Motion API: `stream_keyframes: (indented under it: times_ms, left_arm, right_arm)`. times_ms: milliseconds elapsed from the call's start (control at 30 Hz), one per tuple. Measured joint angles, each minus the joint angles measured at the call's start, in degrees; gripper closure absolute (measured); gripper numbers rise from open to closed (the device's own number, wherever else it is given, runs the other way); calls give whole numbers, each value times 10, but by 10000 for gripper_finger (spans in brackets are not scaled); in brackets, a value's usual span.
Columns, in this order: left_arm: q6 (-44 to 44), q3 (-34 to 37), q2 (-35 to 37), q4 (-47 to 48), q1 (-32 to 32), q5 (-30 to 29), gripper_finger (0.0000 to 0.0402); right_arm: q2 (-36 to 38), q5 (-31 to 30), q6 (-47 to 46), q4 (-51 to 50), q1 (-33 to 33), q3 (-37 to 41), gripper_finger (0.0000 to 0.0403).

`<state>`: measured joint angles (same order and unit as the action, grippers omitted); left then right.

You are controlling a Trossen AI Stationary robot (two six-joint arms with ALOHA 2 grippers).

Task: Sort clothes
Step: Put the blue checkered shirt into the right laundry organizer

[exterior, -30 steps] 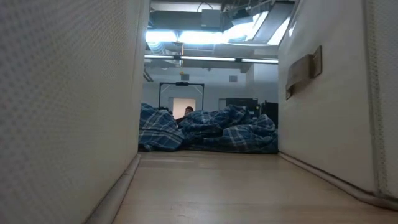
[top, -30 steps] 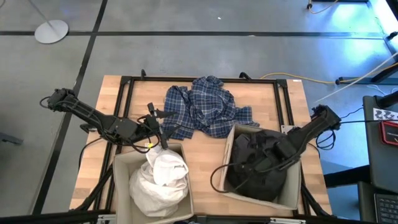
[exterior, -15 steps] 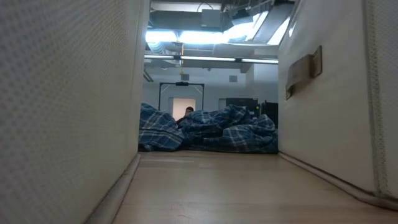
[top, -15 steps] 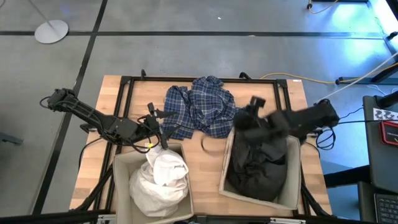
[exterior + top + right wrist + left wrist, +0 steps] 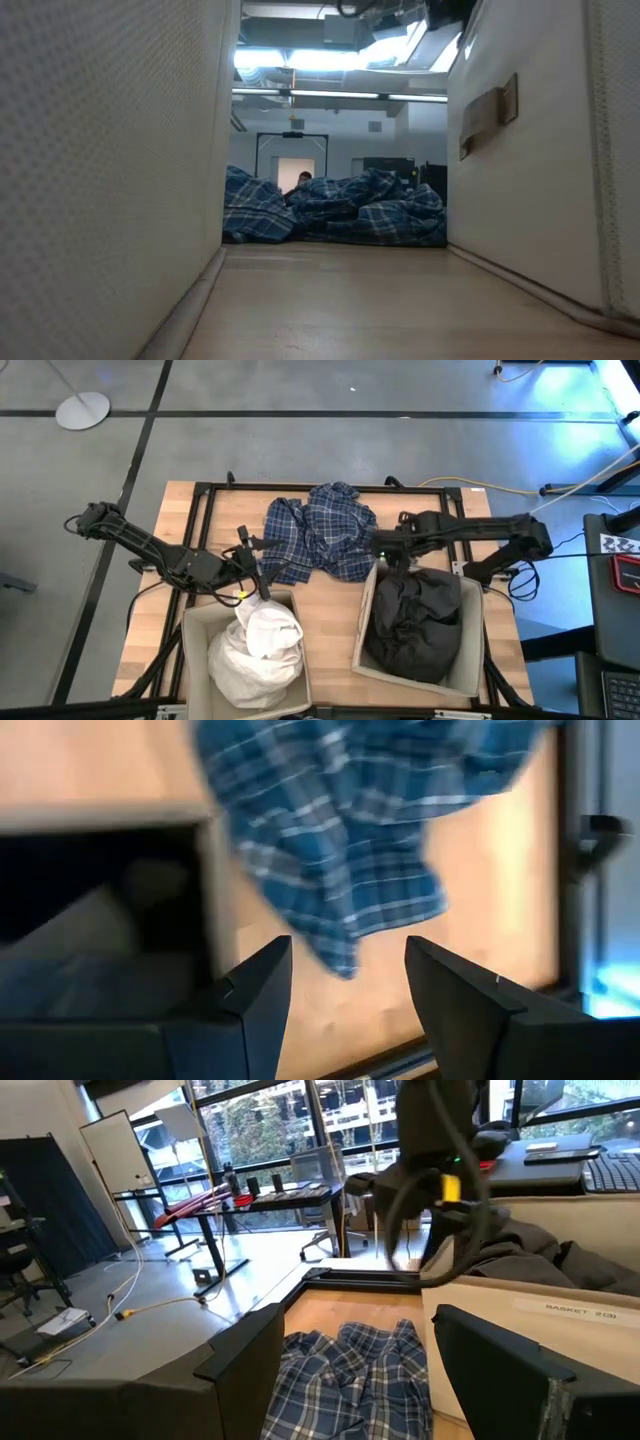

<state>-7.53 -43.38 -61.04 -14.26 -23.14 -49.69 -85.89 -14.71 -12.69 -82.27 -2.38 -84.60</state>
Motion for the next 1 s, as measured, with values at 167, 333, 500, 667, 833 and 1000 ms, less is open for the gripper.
stream_keyframes:
  times_ms: [167,333,500,667,833,1000]
  left_arm:
    - [1,0,0,-1,0,0,150]
    - [2,0,0,-1,0,0,150]
    - [2,0,0,-1,0,0,150]
    - [2,0,0,-3,0,0,150]
    - [2,0,0,-4,0,0,150]
    - [2,0,0,-4,0,0,150]
  right_arm:
    - [6,20,10,-2,-29,0,205]
    - [6,70,11,0,-64,0,205]
    - [6,81,11,-5,-80,-8,205]
    - [6,11,18,11,-65,-51,205]
    - [6,-34,46,128,-32,-77,205]
    - [-9,-37,77,305,17,-58,205]
